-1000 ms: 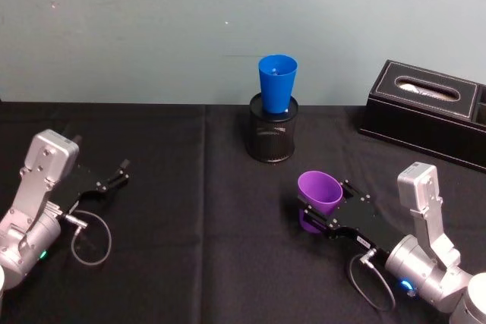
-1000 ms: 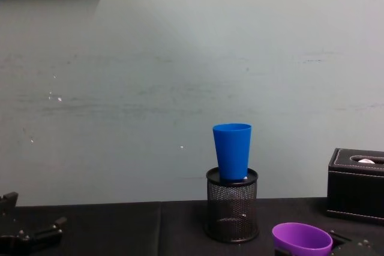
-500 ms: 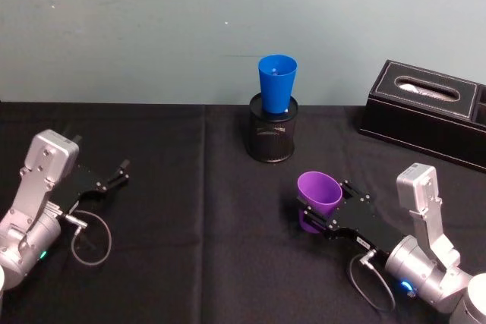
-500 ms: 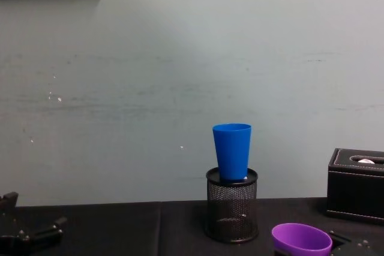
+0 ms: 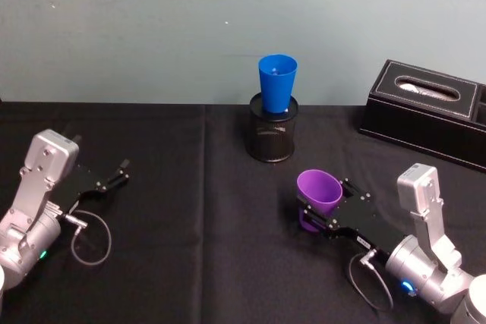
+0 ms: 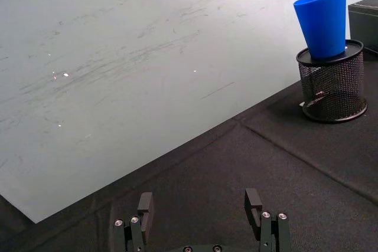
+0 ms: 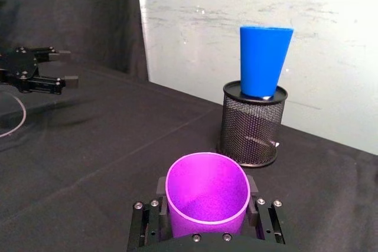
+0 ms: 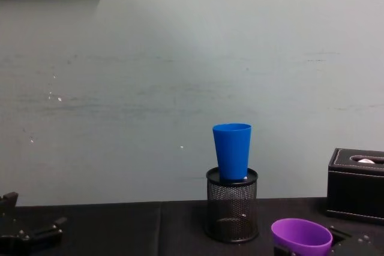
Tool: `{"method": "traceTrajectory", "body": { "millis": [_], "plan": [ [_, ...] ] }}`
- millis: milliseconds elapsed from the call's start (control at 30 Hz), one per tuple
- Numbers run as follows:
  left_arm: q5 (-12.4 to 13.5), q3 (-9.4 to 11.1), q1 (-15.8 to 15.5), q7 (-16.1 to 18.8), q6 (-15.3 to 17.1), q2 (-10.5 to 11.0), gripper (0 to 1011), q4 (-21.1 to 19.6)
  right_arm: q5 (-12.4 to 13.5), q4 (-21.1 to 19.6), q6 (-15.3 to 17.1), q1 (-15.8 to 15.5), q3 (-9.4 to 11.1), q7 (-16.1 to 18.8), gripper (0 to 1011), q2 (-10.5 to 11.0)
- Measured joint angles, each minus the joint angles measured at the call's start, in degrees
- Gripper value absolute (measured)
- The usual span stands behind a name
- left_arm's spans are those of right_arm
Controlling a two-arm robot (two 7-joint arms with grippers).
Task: Pick up one cup with a gripper and tap it against the other cup.
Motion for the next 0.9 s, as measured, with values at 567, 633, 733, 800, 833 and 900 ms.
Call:
{"method": "traceTrajectory", "body": {
  "millis": [567, 633, 733, 800, 833, 900],
  "plan": [
    [0.0, 0.0, 0.0, 0.0, 0.0, 0.0, 1012, 0.0, 1.3, -4.7, 1.3, 0.0, 0.9, 0.1, 732, 0.4],
    [0.0, 0.0, 0.0, 0.0, 0.0, 0.0, 1011, 0.0, 1.5, -5.3, 1.4, 0.2, 1.0, 0.2, 732, 0.5],
    [0.0, 0.0, 0.0, 0.0, 0.0, 0.0, 1012, 0.0, 2.0, -6.6, 1.8, 0.7, 1.0, 0.3, 732, 0.7],
    [0.0, 0.0, 0.0, 0.0, 0.0, 0.0, 1011, 0.0, 2.4, -6.9, 2.0, 1.1, 1.0, 0.4, 732, 0.6],
    [0.0, 0.0, 0.0, 0.0, 0.0, 0.0, 1011, 0.0, 2.5, -6.9, 2.0, 1.2, 1.0, 0.4, 731, 0.6],
    [0.0, 0.0, 0.0, 0.0, 0.0, 0.0, 1011, 0.0, 2.6, -7.0, 2.0, 1.4, 0.9, 0.5, 732, 0.5]
  ]
}}
